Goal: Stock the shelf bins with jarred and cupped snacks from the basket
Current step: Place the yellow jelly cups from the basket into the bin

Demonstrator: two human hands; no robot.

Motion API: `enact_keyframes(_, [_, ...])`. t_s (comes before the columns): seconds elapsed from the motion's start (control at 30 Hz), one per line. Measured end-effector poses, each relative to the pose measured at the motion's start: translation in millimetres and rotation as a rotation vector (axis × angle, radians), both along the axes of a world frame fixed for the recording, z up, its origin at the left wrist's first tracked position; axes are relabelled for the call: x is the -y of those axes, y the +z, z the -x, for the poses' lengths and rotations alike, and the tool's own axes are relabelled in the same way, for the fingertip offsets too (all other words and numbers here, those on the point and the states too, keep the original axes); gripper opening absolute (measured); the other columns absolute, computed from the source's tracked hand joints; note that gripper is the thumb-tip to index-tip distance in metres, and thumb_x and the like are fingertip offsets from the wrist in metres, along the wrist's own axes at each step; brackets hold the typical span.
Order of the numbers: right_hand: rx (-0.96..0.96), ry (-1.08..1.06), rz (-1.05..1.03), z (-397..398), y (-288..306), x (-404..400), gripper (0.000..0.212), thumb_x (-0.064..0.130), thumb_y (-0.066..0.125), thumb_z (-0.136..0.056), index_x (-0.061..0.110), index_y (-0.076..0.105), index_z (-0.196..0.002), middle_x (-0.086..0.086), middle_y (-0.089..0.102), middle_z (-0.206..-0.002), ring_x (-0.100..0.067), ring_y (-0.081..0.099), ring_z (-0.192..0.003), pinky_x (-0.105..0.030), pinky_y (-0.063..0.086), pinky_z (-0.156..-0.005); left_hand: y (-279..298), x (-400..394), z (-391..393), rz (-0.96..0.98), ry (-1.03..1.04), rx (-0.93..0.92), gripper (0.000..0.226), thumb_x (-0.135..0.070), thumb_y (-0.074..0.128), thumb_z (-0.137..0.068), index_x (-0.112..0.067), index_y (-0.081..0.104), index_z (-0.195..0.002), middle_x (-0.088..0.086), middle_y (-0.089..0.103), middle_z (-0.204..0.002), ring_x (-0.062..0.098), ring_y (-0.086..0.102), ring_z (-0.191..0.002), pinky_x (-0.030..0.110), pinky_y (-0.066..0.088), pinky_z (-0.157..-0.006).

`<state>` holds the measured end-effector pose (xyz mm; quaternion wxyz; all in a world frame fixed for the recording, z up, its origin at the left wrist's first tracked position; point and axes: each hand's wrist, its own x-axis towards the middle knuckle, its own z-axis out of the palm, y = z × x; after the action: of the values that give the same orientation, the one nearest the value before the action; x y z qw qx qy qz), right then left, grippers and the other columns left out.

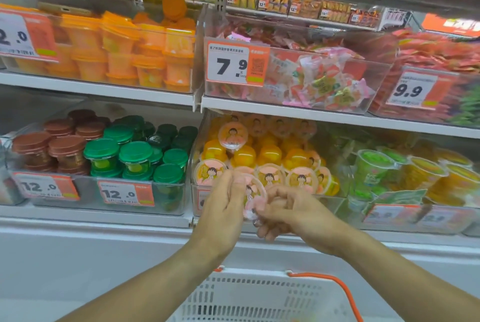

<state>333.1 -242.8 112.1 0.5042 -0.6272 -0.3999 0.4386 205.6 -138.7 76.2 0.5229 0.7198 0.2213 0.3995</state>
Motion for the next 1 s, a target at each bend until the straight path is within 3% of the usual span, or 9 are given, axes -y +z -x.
enact_keyframes(0.07, [-0.017, -0.032, -0.061, -6, -1, 3, 0.039, 0.019, 0.074, -0.079, -0.006, 0.059, -0.104, -0.029, 0.068, -0.084, -0.029, 0.068, -0.068, -0.036, 0.060, -0.064, 1, 1, -6, -0.106, -0.060, 0.013, 0.027, -0.039, 0.037, -0.103, -0.031, 0.063, -0.104, -0.009, 0.063, -0.107, 0.010, 0.057, -0.110, 0.029, 0.045, -0.095])
enact_keyframes(0.17, [0.043, -0.064, -0.134, -13, 1, 7, 0.026, 0.015, 0.074, -0.078, 0.001, 0.059, -0.094, -0.024, 0.069, -0.074, -0.028, 0.068, -0.063, -0.037, 0.059, -0.060, 2, -2, -12, -0.246, -0.126, -0.033, 0.037, -0.043, 0.035, -0.101, -0.024, 0.067, -0.102, -0.003, 0.062, -0.112, 0.015, 0.054, -0.116, 0.027, 0.040, -0.100])
enact_keyframes(0.27, [0.086, -0.150, -0.198, -17, 2, 8, 0.013, 0.002, 0.070, -0.084, 0.000, 0.058, -0.088, -0.020, 0.068, -0.065, -0.023, 0.067, -0.053, -0.032, 0.057, -0.053, 3, -4, -14, -0.348, -0.061, -0.118, 0.040, -0.048, 0.027, -0.103, -0.035, 0.062, -0.118, -0.013, 0.054, -0.122, 0.006, 0.046, -0.124, 0.014, 0.031, -0.103])
enact_keyframes(0.33, [0.136, -0.282, -0.224, -18, 6, 2, 0.011, -0.002, 0.068, -0.087, -0.005, 0.058, -0.092, -0.018, 0.067, -0.062, -0.016, 0.064, -0.047, -0.025, 0.053, -0.047, 0, -7, -14, -0.489, 0.114, -0.247, 0.046, -0.053, 0.020, -0.102, -0.038, 0.053, -0.130, -0.013, 0.046, -0.125, 0.004, 0.039, -0.123, 0.020, 0.029, -0.105])
enact_keyframes(0.43, [0.250, -0.461, -0.224, -32, 17, -23, 0.013, 0.006, 0.068, -0.091, -0.003, 0.061, -0.096, -0.013, 0.070, -0.064, -0.010, 0.064, -0.047, -0.021, 0.049, -0.047, -7, -14, -14, -0.685, 0.333, -0.476, 0.054, -0.052, 0.026, -0.097, -0.028, 0.044, -0.142, -0.004, 0.043, -0.139, 0.017, 0.031, -0.134, 0.040, 0.027, -0.113])
enact_keyframes(0.6, [0.494, -0.643, -0.033, -81, 25, -83, 0.019, 0.028, 0.079, -0.082, 0.012, 0.071, -0.084, -0.005, 0.073, -0.073, -0.019, 0.069, -0.071, -0.037, 0.057, -0.069, -16, -24, -6, -0.722, 0.302, -0.776, 0.070, -0.052, 0.028, -0.090, -0.027, 0.025, -0.155, 0.005, 0.020, -0.162, 0.026, 0.007, -0.152, 0.047, 0.007, -0.122])
enact_keyframes(0.73, [0.499, -0.699, 0.096, -97, 25, -106, 0.031, 0.025, 0.078, -0.079, -0.002, 0.070, -0.091, -0.018, 0.072, -0.091, -0.028, 0.066, -0.074, -0.029, 0.049, -0.056, -20, -27, -3, -0.725, 0.305, -0.794, 0.070, -0.057, 0.014, -0.092, -0.029, 0.021, -0.156, 0.003, 0.019, -0.163, 0.026, 0.008, -0.152, 0.049, 0.009, -0.123])
enact_keyframes(0.83, [0.563, -0.692, 0.138, -92, 28, -110, 0.031, 0.025, 0.078, -0.081, -0.003, 0.068, -0.089, -0.014, 0.069, -0.086, -0.027, 0.063, -0.074, -0.031, 0.048, -0.061, -21, -27, -5, -0.709, 0.303, -0.774, 0.077, -0.061, -0.001, -0.088, -0.030, 0.022, -0.155, 0.003, 0.021, -0.163, 0.026, 0.010, -0.151, 0.050, 0.012, -0.122])
enact_keyframes(1.0, [0.667, -0.665, 0.181, -84, 30, -113, 0.022, 0.021, 0.072, -0.087, 0.001, 0.063, -0.081, -0.011, 0.063, -0.082, -0.026, 0.060, -0.077, -0.037, 0.053, -0.072, -20, -30, -6, -0.693, 0.287, -0.770, 0.078, -0.062, -0.002, -0.088, -0.030, 0.024, -0.154, 0.003, 0.024, -0.161, 0.026, 0.014, -0.150, 0.051, 0.015, -0.122])
